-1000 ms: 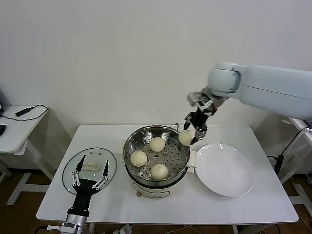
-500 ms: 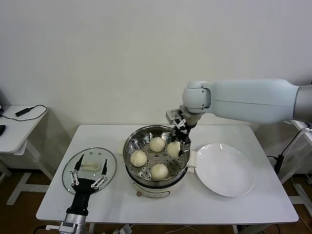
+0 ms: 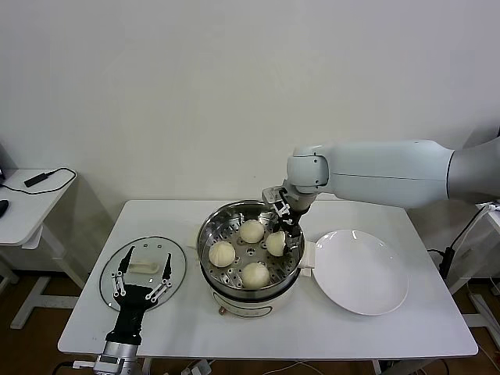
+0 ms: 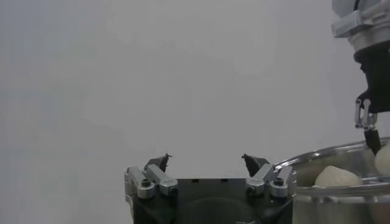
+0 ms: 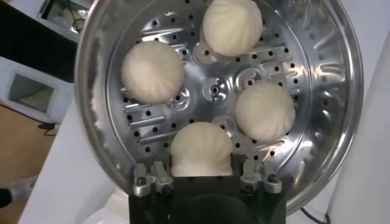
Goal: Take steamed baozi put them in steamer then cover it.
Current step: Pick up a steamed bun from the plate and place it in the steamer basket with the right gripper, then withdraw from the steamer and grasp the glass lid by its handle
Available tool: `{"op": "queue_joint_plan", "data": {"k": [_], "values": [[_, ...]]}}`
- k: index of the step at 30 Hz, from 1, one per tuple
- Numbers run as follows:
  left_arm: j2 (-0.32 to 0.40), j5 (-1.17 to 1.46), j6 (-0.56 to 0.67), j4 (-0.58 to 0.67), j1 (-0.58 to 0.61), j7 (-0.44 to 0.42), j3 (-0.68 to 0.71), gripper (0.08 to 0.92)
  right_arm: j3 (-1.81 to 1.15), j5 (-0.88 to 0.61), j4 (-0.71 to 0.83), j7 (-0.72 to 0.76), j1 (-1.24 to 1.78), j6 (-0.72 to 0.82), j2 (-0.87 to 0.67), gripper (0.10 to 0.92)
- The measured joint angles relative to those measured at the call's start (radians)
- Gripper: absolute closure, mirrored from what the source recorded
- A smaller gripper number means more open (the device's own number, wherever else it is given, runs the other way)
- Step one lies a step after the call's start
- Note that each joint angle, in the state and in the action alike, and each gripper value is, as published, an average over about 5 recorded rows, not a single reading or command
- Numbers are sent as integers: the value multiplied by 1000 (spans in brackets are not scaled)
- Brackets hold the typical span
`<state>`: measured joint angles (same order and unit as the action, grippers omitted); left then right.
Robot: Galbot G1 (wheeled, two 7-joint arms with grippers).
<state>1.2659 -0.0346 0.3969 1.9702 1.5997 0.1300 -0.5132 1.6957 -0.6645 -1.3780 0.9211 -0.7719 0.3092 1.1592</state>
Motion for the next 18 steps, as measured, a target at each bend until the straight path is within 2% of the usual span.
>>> {"op": "queue_joint_plan", "data": {"k": [9,18], "values": [[0,1,0,2,2,0,-2,177,1,2,-6,-1,3,4,0,216],[2,-5,-1,2,2,0,-3,177,-29,6,-29,-5,11,4,-27,203]]}}
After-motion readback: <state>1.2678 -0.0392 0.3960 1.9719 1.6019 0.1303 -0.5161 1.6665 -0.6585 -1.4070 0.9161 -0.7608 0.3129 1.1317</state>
